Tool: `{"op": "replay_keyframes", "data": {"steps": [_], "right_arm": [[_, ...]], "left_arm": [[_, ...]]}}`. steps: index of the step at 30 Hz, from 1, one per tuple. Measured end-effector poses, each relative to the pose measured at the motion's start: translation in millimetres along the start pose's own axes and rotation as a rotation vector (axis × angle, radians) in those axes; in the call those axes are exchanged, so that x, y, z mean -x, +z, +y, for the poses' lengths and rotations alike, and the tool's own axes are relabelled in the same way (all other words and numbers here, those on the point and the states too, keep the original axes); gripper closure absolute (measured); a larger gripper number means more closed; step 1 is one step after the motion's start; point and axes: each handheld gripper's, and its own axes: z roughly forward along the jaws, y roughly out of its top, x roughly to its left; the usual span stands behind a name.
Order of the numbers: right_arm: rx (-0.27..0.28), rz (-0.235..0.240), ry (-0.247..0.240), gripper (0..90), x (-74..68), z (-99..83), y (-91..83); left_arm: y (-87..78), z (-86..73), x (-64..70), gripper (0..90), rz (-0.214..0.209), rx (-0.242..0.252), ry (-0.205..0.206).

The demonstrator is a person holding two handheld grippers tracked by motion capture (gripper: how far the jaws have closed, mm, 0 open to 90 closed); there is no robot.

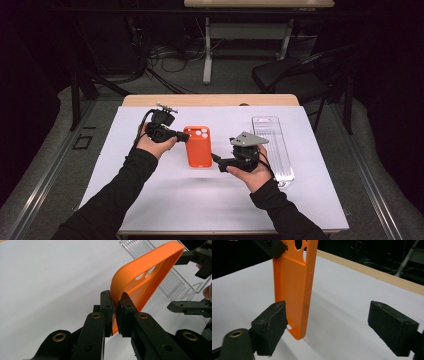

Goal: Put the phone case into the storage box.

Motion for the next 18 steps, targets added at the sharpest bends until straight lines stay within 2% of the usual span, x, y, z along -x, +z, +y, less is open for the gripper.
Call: {"op": "replay_keyframes", "data": {"steps": [5, 8, 18], "right_arm": [[-0.026, -0.039, -0.001, 12.5, 0.6, 4.6, 3.8], [-0.046, -0.051, -0.027, 8.0, -0.5, 6.6, 6.3], [-0.068, -0.086, -0.054, 7.5, -2.4, 11.7, 10.3]], "left_arm": [[6.1, 4.2, 3.0, 84.4, 0.013, -0.018, 0.004], [9.1, 6.5, 6.3, 84.4, 0.021, -0.023, 0.002], [17.4, 11.5, 15.4, 84.4, 0.053, -0.045, 0.019]]}}
